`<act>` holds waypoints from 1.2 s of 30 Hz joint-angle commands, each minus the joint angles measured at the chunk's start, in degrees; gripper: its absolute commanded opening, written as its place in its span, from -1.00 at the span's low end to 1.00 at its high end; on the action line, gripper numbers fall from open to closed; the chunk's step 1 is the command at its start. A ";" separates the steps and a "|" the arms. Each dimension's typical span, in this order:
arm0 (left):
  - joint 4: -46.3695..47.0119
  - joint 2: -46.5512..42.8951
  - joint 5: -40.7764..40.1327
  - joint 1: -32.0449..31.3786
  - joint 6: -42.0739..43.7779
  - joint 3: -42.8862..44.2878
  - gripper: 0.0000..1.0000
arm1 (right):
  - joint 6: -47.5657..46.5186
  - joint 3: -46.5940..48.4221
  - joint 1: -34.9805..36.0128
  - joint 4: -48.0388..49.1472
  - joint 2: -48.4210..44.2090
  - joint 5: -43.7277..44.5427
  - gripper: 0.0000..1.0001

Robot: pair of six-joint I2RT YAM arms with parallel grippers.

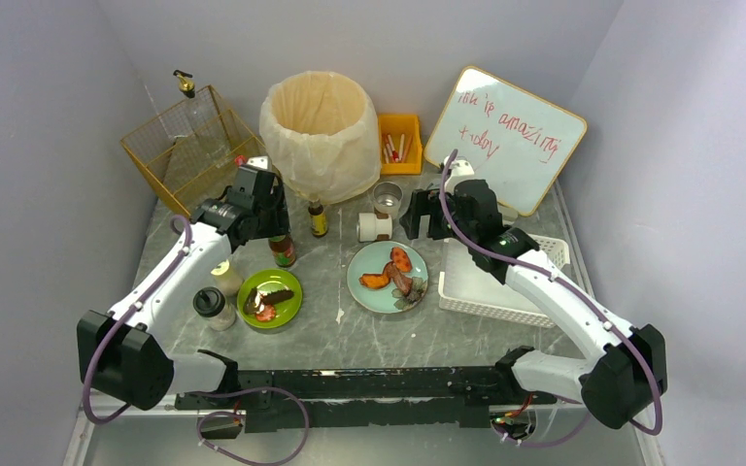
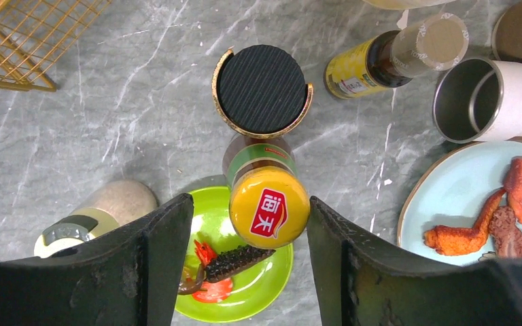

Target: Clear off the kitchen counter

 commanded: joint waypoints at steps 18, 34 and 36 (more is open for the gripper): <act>-1.30 1.74 -4.07 -2.65 1.65 6.26 0.19 | 0.22 -0.96 -0.29 1.78 0.70 -1.59 0.88; -0.99 2.51 -4.36 -2.84 2.04 5.92 0.17 | 0.13 -0.80 -0.29 1.97 1.11 -1.93 0.88; -1.08 2.60 -4.32 -2.85 1.94 5.97 0.15 | -0.01 -0.64 -0.27 1.98 1.22 -1.82 0.88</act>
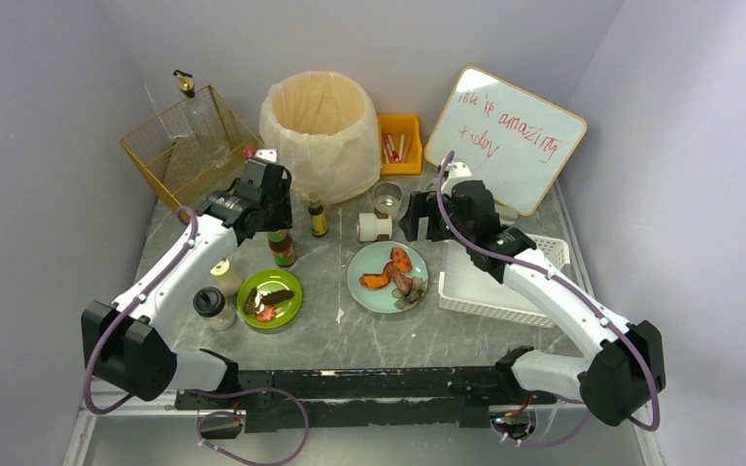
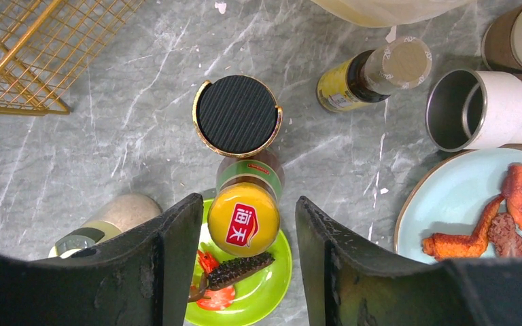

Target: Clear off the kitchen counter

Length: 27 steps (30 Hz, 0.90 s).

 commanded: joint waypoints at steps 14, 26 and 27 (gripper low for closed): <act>-0.04 -1.11 -1.47 -0.27 0.63 1.22 -0.28 | 0.29 -0.35 -0.29 2.36 0.38 -1.44 0.88; -2.97 -5.72 -6.77 -0.18 -1.45 2.35 -0.90 | 0.15 0.44 -0.29 2.62 1.17 -2.18 0.88; -3.26 -6.13 -7.74 -0.18 -1.55 2.81 -0.90 | 0.12 0.44 -0.25 2.68 1.25 -2.29 0.88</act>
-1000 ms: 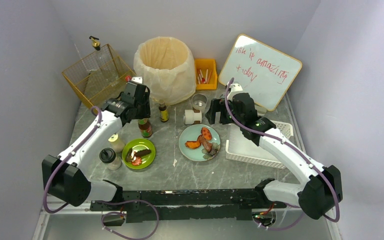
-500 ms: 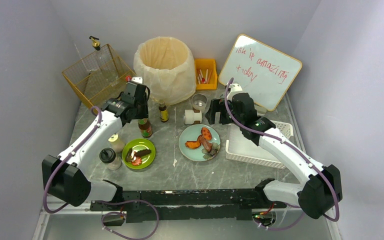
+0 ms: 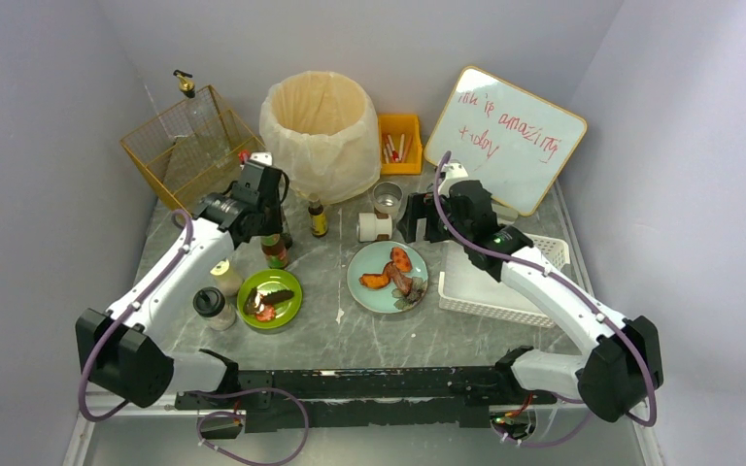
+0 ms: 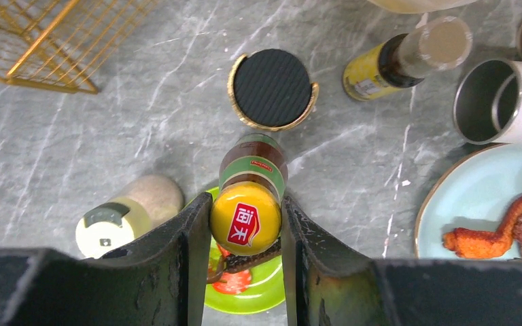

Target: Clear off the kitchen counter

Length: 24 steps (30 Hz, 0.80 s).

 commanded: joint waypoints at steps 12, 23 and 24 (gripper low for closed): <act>0.13 -4.11 -7.90 3.91 -0.15 8.81 -0.90 | -0.19 0.27 -0.27 2.31 -0.42 -1.21 0.88; 2.96 2.54 -6.42 9.38 5.95 23.41 -0.90 | -0.69 0.07 -0.29 1.77 -1.27 -0.56 0.88; 3.19 3.51 -6.34 9.61 6.32 25.02 -0.90 | -0.74 -0.03 -0.29 1.81 -1.36 -0.61 0.88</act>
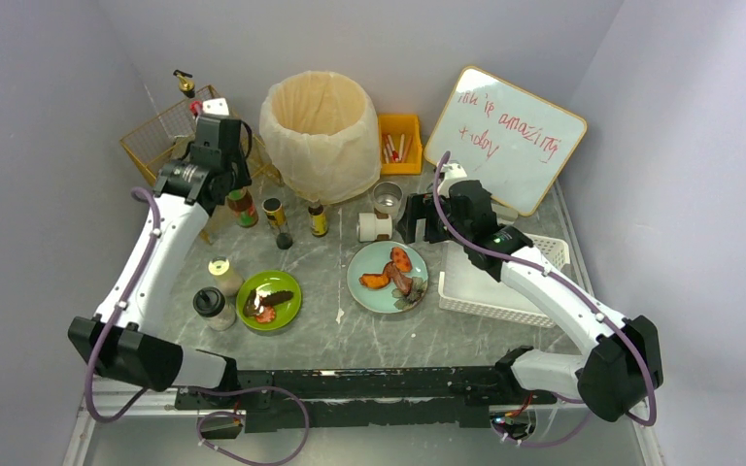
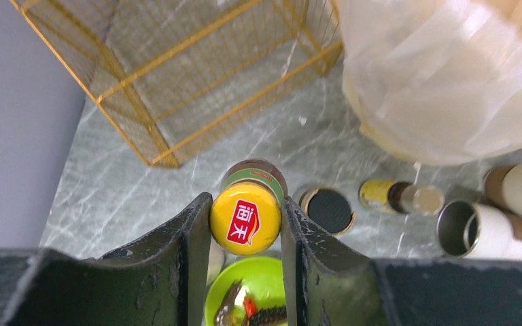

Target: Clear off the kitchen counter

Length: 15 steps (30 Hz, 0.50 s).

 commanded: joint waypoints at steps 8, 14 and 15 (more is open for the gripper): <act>10.89 9.72 -1.00 2.26 5.02 20.51 -0.90 | -1.02 -0.04 -0.29 1.52 -1.88 0.61 0.88; 13.20 16.80 1.89 4.75 6.47 29.57 -0.90 | -1.44 0.09 -0.28 1.14 -2.04 1.28 0.88; 13.58 17.81 2.09 5.17 6.68 30.90 -0.90 | -1.39 0.09 -0.27 1.17 -2.04 1.45 0.88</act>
